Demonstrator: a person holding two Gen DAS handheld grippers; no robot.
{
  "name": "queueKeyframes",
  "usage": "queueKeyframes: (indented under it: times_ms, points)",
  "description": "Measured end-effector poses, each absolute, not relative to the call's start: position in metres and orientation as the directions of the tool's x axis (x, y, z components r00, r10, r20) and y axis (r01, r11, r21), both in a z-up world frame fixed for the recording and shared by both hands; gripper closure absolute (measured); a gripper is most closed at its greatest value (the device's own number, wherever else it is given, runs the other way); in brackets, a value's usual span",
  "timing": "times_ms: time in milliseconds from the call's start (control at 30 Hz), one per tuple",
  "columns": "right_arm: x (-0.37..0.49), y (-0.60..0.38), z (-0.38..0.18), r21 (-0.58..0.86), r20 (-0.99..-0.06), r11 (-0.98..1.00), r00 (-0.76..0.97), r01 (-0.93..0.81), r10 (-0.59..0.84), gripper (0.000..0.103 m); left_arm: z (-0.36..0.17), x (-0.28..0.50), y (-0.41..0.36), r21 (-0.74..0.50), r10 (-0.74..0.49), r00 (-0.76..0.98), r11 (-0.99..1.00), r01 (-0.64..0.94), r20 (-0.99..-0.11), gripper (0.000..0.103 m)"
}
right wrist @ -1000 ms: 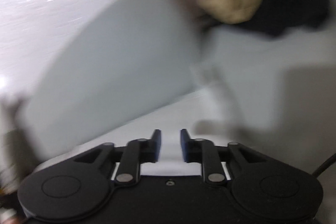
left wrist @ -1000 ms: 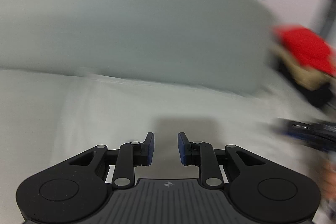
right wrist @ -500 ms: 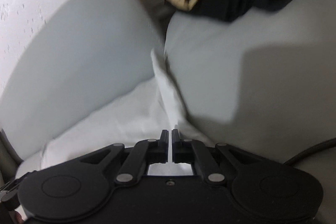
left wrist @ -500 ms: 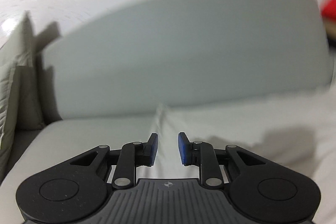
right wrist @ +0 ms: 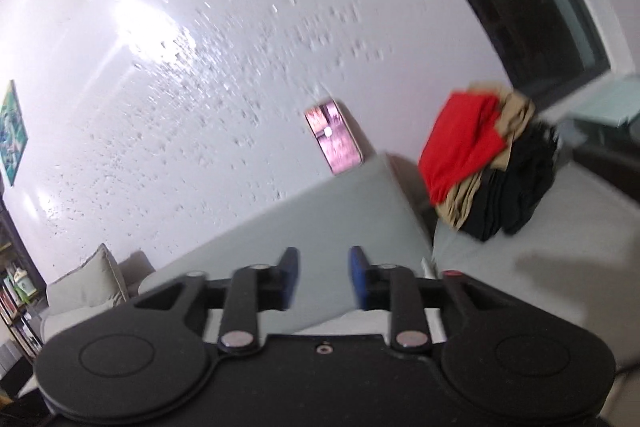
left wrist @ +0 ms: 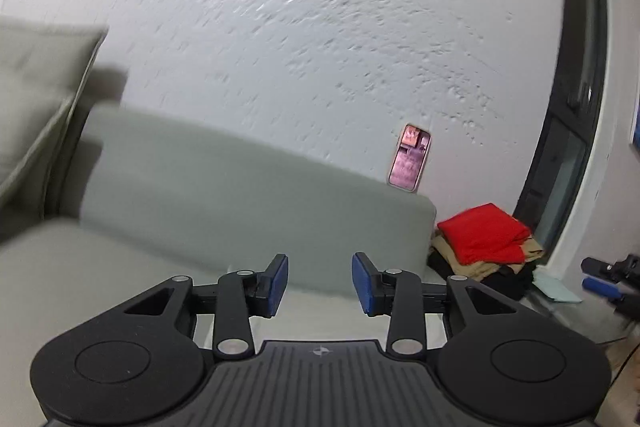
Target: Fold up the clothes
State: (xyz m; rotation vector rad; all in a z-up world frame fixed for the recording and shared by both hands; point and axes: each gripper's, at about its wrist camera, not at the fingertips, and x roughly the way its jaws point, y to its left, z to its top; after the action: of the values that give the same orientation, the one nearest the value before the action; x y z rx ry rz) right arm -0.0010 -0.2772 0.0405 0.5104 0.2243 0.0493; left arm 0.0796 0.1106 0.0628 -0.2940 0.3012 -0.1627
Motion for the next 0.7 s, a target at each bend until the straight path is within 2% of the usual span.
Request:
queueKeyframes:
  times_ms: [33,133,200,233,267,333,467,533,600,667,700]
  points:
    - [-0.004,-0.277,0.042,0.474,-0.228,0.881,0.968,0.018,0.103,0.050,0.059,0.079,0.110,-0.288,-0.185,0.933,0.953,0.094,-0.307,0.067]
    - [0.014,-0.269,0.017,0.456,-0.352,0.889,0.926,0.046,0.132,0.050,0.019,0.113,0.095,-0.147,-0.065,0.856,0.989,-0.013,-0.514,0.072]
    - [0.028,-0.261,-0.016,0.429,-0.488,0.899,0.859,0.086,0.151,0.066,-0.012,0.143,0.076,0.004,0.072,0.769,0.996,-0.090,-0.635,0.073]
    - [0.043,-0.257,-0.034,0.377,-0.576,0.917,0.808,0.128,0.124,0.084,-0.026,0.157,0.068,0.080,0.142,0.739,0.990,-0.119,-0.659,0.073]
    - [0.059,-0.253,-0.050,0.308,-0.656,0.936,0.751,0.169,0.080,0.089,-0.038,0.170,0.061,0.149,0.207,0.710,0.978,-0.145,-0.673,0.074]
    - [0.081,-0.251,-0.070,0.257,-0.710,0.940,0.704,0.226,0.025,0.090,-0.054,0.187,0.050,0.167,0.224,0.692,0.974,-0.151,-0.686,0.083]
    - [0.103,-0.254,-0.095,0.487,-0.699,0.844,0.680,0.224,0.222,0.089,-0.066,0.208,0.029,0.042,0.078,0.685,0.997,-0.069,-0.724,0.081]
    - [0.115,-0.252,-0.111,0.552,-0.717,0.796,0.629,0.248,0.301,0.087,-0.076,0.216,0.019,0.020,0.057,0.650,0.998,-0.063,-0.758,0.071]
    - [0.117,-0.259,-0.124,0.509,-0.772,0.792,0.585,0.337,0.248,0.102,-0.088,0.225,0.016,0.075,0.127,0.589,0.991,-0.112,-0.798,0.072]
    - [0.111,-0.271,-0.120,0.365,-0.814,0.829,0.577,0.423,0.063,0.103,-0.091,0.230,0.019,0.190,0.261,0.567,0.965,-0.183,-0.781,0.072]
    - [0.107,-0.277,-0.115,0.332,-0.811,0.837,0.585,0.436,0.016,0.103,-0.091,0.232,0.020,0.275,0.350,0.554,0.937,-0.216,-0.756,0.075]
